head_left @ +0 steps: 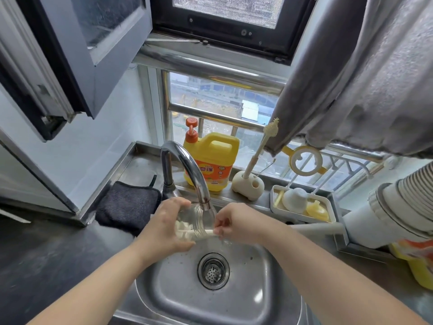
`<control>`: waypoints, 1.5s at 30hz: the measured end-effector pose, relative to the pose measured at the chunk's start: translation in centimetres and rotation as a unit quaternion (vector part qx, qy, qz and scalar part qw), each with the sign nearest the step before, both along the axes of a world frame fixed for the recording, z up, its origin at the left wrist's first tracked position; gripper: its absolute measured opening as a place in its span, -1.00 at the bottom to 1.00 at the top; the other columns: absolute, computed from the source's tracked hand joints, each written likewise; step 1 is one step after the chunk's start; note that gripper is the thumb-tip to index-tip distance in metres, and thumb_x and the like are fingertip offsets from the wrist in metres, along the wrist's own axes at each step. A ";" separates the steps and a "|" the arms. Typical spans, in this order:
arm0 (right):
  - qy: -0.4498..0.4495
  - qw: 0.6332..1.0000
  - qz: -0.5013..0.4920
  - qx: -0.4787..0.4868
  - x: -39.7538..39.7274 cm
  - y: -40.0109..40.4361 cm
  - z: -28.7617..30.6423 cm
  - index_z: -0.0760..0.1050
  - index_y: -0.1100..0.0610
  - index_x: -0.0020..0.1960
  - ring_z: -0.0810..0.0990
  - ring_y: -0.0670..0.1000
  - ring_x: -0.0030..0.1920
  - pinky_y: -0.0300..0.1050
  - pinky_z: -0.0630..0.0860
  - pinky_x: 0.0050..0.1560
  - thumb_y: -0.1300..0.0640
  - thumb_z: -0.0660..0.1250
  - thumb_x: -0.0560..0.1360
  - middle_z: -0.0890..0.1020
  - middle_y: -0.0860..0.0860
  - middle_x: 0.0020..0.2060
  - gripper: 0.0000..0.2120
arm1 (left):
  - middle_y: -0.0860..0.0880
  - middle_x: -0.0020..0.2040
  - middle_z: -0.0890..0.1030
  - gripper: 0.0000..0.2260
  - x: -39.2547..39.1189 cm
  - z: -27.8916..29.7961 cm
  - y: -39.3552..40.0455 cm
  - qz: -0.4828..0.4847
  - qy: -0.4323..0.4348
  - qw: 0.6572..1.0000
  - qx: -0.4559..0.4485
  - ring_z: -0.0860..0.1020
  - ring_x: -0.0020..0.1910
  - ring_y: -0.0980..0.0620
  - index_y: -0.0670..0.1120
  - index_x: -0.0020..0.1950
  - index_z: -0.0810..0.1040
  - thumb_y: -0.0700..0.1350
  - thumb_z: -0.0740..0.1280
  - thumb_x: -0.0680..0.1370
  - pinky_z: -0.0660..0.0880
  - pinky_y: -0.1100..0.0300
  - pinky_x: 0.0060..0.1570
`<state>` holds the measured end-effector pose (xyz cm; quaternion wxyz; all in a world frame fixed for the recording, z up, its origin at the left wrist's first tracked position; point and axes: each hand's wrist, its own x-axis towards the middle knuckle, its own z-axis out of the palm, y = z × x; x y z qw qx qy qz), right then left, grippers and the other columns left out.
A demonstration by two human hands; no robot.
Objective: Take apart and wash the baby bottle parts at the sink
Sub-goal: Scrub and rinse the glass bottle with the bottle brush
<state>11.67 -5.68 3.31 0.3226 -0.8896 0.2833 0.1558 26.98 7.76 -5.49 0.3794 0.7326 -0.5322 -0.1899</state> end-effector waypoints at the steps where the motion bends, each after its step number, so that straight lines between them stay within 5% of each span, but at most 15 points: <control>1: 0.011 0.999 0.013 -0.034 -0.1 -0.2 0.1 0.60 0.13 -0.10 0.56 -0.02 -0.19 -0.15 0.51 -0.14 0.15 0.31 0.52 0.64 0.00 -0.19 -0.89 | 0.30 0.16 0.34 -0.30 0.0 0.1 0.0 -0.002 0.007 1.000 0.002 0.34 0.20 0.33 0.14 0.22 0.33 -0.08 0.58 0.19 0.35 0.36 0.19; 4: -0.023 0.995 -0.045 -0.091 -0.2 -0.8 0.1 0.55 0.06 -0.22 0.55 0.00 -0.21 -0.15 0.47 -0.25 0.14 0.34 0.50 0.60 -0.01 -0.23 -0.88 | 0.27 0.15 0.34 -0.29 0.1 0.6 0.1 0.006 0.009 1.000 0.004 0.35 0.19 0.24 0.11 0.23 0.33 -0.10 0.61 0.20 0.23 0.47 0.22; 7: -0.087 0.988 -0.120 -0.035 0.0 -0.3 -0.3 0.46 0.00 -0.33 0.47 -0.08 -0.32 -0.26 0.36 -0.35 0.09 0.41 0.47 0.55 -0.06 -0.32 -0.77 | 0.19 0.17 0.36 -0.28 0.4 1.0 -0.1 0.006 -0.003 1.000 0.007 0.31 0.22 0.21 0.04 0.28 0.35 -0.11 0.62 0.22 0.11 0.61 0.16; 13: -0.076 0.991 -0.094 0.052 0.1 0.8 -0.4 0.55 0.08 -0.28 0.52 -0.05 -0.31 -0.16 0.50 -0.28 0.12 0.46 0.44 0.62 0.03 -0.27 -0.85 | 0.26 0.15 0.36 -0.29 0.5 1.2 0.3 -0.010 0.002 1.000 -0.001 0.34 0.18 0.35 0.10 0.22 0.33 -0.05 0.59 0.17 0.31 0.47 0.18; 16: -0.020 0.998 -0.042 -0.031 -0.1 0.1 0.1 0.57 0.15 -0.20 0.53 -0.03 -0.27 -0.19 0.46 -0.30 0.15 0.41 0.47 0.59 0.00 -0.27 -0.90 | 0.25 0.15 0.38 -0.31 0.2 1.2 0.3 -0.017 0.011 1.000 0.013 0.37 0.20 0.29 0.11 0.24 0.35 0.07 0.52 0.16 0.37 0.30 0.24; 19: -0.052 0.992 -0.066 -0.095 0.2 -0.1 0.3 0.53 0.10 -0.23 0.49 -0.02 -0.27 -0.18 0.39 -0.32 0.13 0.37 0.49 0.58 0.01 -0.25 -0.87 | 0.23 0.11 0.38 -0.29 0.0 1.4 0.2 0.017 0.030 0.999 0.015 0.40 0.19 0.19 0.11 0.23 0.34 -0.08 0.62 0.19 0.30 0.35 0.23; 23: -0.087 0.992 -0.095 -0.009 0.6 0.8 -0.5 0.55 0.10 -0.23 0.49 -0.10 -0.32 -0.27 0.41 -0.31 0.09 0.41 0.48 0.57 -0.03 -0.34 -0.86 | 0.25 0.09 0.36 -0.30 0.1 1.4 -0.1 0.016 0.029 0.999 0.026 0.40 0.15 0.18 0.09 0.21 0.33 -0.13 0.62 0.20 0.25 0.55 0.10; 27: 0.001 0.993 -0.073 0.091 0.2 0.2 -0.2 0.54 0.13 -0.22 0.51 -0.07 -0.42 -0.18 0.48 -0.37 0.06 0.40 0.48 0.64 0.02 -0.34 -0.83 | 0.26 0.13 0.36 -0.30 0.1 1.0 0.0 -0.011 0.018 0.999 0.035 0.37 0.19 0.24 0.04 0.25 0.37 -0.11 0.60 0.19 0.31 0.48 0.17; 30: 0.045 0.999 -0.015 -0.019 0.2 -0.4 0.5 0.54 0.10 -0.23 0.47 -0.09 -0.38 -0.28 0.38 -0.40 0.10 0.38 0.50 0.56 -0.05 -0.36 -0.85 | 0.25 0.15 0.36 -0.29 0.0 0.8 -0.1 -0.021 0.022 0.999 0.043 0.37 0.24 0.20 0.02 0.28 0.39 -0.05 0.58 0.19 0.34 0.41 0.21; 33: -0.021 0.994 -0.045 -0.094 0.4 -0.3 0.2 0.53 0.09 -0.21 0.48 -0.03 -0.28 -0.21 0.35 -0.36 0.11 0.35 0.52 0.57 0.01 -0.26 -0.86 | 0.25 0.12 0.37 -0.28 0.0 1.1 -0.4 0.007 0.042 0.998 0.039 0.40 0.21 0.19 0.04 0.27 0.37 -0.10 0.62 0.20 0.35 0.31 0.24; 36: -0.084 0.992 -0.086 -0.032 0.4 0.2 -0.8 0.54 0.08 -0.22 0.52 -0.04 -0.26 -0.18 0.42 -0.27 0.08 0.37 0.50 0.58 -0.02 -0.29 -0.85 | 0.23 0.12 0.38 -0.28 0.2 1.4 -0.5 0.005 0.029 0.999 0.040 0.38 0.19 0.20 0.01 0.29 0.38 -0.09 0.61 0.21 0.28 0.43 0.19; 40: -0.025 0.992 -0.076 0.094 0.0 -0.1 -1.5 0.53 0.09 -0.26 0.52 -0.04 -0.36 -0.12 0.50 -0.28 0.08 0.40 0.48 0.61 -0.07 -0.38 -0.83 | 0.20 0.14 0.39 -0.29 0.1 0.8 -0.4 -0.015 0.023 0.998 0.049 0.38 0.20 0.20 0.06 0.25 0.35 -0.10 0.61 0.20 0.27 0.52 0.16; 45: 0.051 0.994 0.013 -0.097 -0.2 -0.5 -0.4 0.50 0.05 -0.24 0.56 0.02 -0.19 -0.12 0.46 -0.24 0.13 0.33 0.50 0.63 0.03 -0.17 -0.86 | 0.22 0.13 0.39 -0.30 -0.7 0.2 -0.4 -0.022 0.033 0.997 0.066 0.40 0.20 0.20 0.05 0.26 0.36 -0.08 0.60 0.20 0.36 0.38 0.21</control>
